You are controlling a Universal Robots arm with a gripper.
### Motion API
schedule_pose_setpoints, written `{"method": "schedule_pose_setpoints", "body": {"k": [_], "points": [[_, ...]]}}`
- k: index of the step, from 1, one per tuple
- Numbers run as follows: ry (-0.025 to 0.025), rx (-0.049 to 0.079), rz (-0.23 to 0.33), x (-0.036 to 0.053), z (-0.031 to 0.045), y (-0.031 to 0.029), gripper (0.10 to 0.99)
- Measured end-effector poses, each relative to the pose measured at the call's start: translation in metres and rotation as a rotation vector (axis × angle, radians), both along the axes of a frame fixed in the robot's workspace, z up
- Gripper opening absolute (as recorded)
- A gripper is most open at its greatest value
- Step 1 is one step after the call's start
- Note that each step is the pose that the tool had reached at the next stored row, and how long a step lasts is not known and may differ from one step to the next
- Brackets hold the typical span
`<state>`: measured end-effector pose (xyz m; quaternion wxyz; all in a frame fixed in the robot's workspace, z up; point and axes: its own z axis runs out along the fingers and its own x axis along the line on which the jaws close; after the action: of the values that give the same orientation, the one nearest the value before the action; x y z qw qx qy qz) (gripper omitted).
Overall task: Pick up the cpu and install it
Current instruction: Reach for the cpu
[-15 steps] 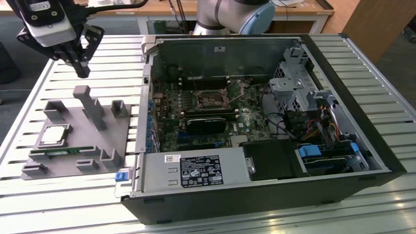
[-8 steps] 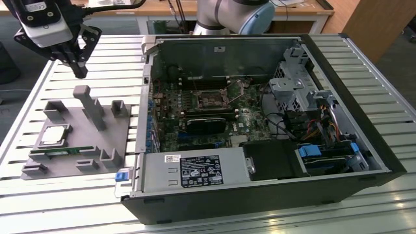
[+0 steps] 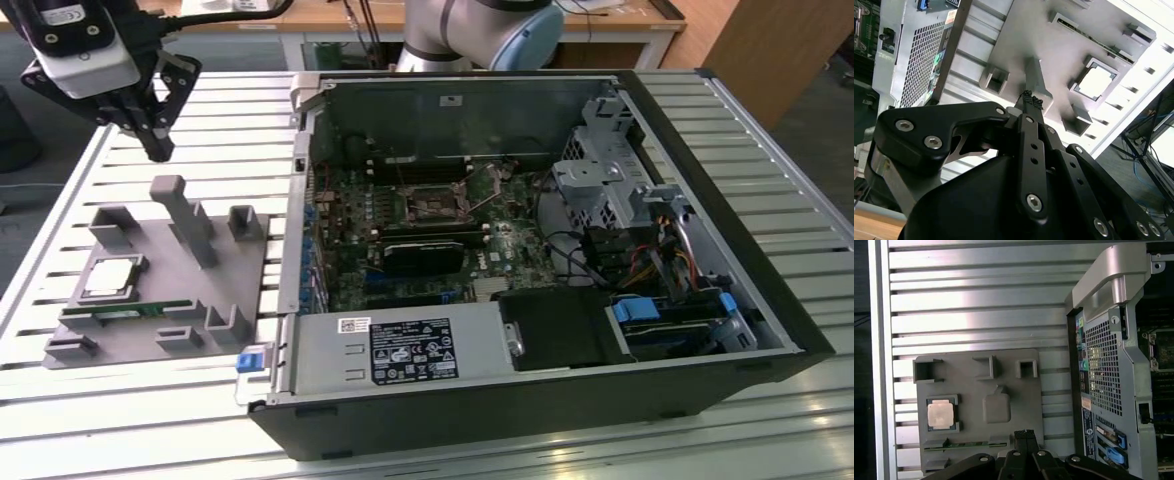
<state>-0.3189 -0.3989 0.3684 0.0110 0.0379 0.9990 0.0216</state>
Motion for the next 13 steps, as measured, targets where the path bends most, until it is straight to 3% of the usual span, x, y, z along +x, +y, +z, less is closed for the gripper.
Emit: {"method": "schedule_pose_setpoints", "body": {"k": [13], "points": [[0.0001, 0.0, 0.0, -0.0197, -0.0015, 0.0, 0.106]]}}
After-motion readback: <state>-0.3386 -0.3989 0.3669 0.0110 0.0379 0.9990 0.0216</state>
